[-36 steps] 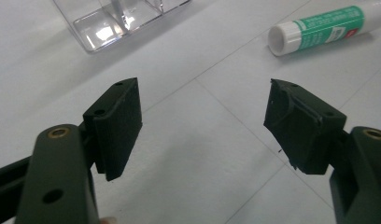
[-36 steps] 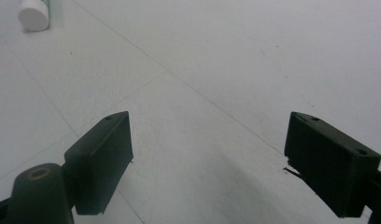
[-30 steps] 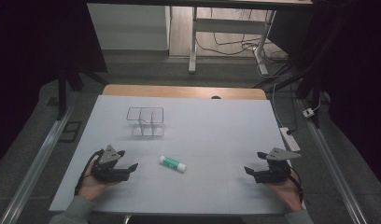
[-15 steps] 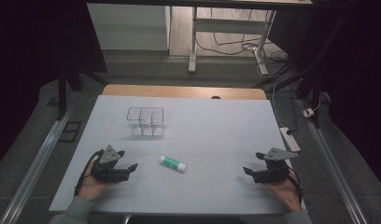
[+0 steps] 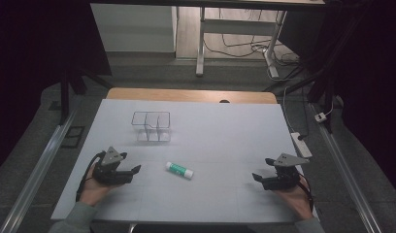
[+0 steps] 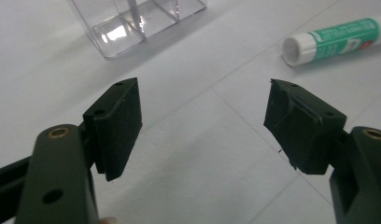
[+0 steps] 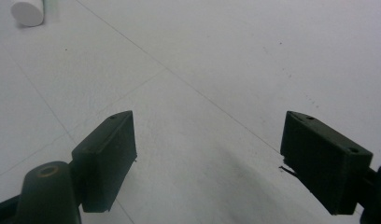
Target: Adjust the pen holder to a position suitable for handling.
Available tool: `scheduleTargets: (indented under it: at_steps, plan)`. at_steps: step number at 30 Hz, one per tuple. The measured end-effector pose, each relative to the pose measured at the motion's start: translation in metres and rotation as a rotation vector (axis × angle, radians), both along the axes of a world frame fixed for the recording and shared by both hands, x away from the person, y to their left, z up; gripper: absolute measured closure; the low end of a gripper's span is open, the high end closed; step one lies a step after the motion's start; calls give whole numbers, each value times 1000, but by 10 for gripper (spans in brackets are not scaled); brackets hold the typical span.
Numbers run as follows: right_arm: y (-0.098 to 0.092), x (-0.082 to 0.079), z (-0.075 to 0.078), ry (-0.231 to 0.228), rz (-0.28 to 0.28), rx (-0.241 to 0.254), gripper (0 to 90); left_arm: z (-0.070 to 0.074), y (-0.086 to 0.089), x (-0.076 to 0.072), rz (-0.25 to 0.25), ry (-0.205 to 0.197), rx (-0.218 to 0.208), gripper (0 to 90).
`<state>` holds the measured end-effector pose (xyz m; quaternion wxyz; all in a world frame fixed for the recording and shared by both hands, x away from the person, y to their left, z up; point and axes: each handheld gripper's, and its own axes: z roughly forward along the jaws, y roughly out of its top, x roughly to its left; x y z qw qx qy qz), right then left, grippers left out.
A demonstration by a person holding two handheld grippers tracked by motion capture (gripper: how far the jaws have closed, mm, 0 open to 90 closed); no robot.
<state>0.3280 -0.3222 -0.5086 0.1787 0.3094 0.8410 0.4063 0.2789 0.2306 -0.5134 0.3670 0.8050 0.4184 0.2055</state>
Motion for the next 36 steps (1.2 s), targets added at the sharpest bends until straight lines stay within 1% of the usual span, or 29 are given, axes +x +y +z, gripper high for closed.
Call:
scheduleTargets:
  at_steps: [3,4,10,11,14,15,16,18,20,22,23,24,25,28,30,31,35,36]
  plan:
    - [0,0,0,0,0,1,177,3,2,7,20,-3,5,273]
    - [0,0,0,0,0,1,177,3,2,7,20,-3,5,273]
    - [1,0,0,1,-7,-3,179,7,5,19,38,-6,10,274]
    - [1,0,0,1,-6,-1,178,7,5,19,38,-6,10,274]
    - [1,0,0,6,-7,-4,179,7,9,24,50,-1,8,274]
    - [1,0,0,6,-6,-8,179,7,10,26,57,-1,13,274]
    - [2,0,0,1,-9,-13,179,6,12,30,64,1,27,276]
    - [2,0,0,2,-6,-12,179,6,13,32,69,1,28,276]
    - [2,0,-1,1,-6,-13,181,5,15,37,73,7,30,276]
    - [2,0,-1,0,-4,-12,182,5,17,43,85,19,18,276]
    - [2,0,-1,-1,-2,-13,183,5,17,43,85,19,18,277]
    - [2,0,-1,-1,-1,-17,183,3,18,48,92,29,28,277]
    - [2,0,-1,-1,-2,-14,183,2,18,50,91,32,30,277]
    - [2,0,-1,1,-6,-13,183,1,19,54,92,38,31,284]
    - [2,0,-1,4,-3,-15,183,0,23,60,109,41,26,295]
    - [2,1,-2,5,-1,-14,183,0,23,60,109,41,26,300]
    - [3,1,-2,6,0,-13,183,-1,29,72,132,47,23,315]
    - [3,1,-2,7,0,-14,183,-1,30,75,138,48,17,319]
